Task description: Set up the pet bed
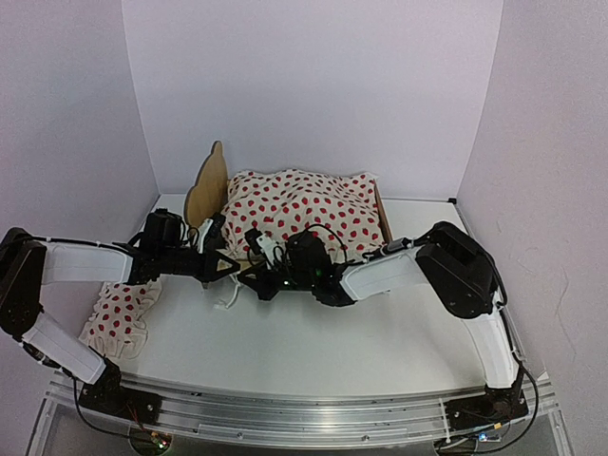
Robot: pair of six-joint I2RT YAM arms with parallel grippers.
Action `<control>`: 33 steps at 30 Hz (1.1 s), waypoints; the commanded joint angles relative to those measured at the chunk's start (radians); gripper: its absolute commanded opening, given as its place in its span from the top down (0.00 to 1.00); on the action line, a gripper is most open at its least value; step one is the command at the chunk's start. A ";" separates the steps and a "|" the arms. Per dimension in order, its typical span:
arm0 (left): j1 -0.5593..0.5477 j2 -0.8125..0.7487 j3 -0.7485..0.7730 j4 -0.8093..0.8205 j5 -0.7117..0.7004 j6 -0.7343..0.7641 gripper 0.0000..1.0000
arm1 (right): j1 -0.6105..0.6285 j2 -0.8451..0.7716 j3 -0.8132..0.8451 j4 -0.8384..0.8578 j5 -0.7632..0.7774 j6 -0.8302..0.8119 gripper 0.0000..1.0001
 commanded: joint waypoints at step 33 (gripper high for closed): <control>-0.017 0.048 -0.129 0.193 -0.331 -0.330 0.57 | 0.004 -0.021 0.107 -0.189 0.181 0.130 1.00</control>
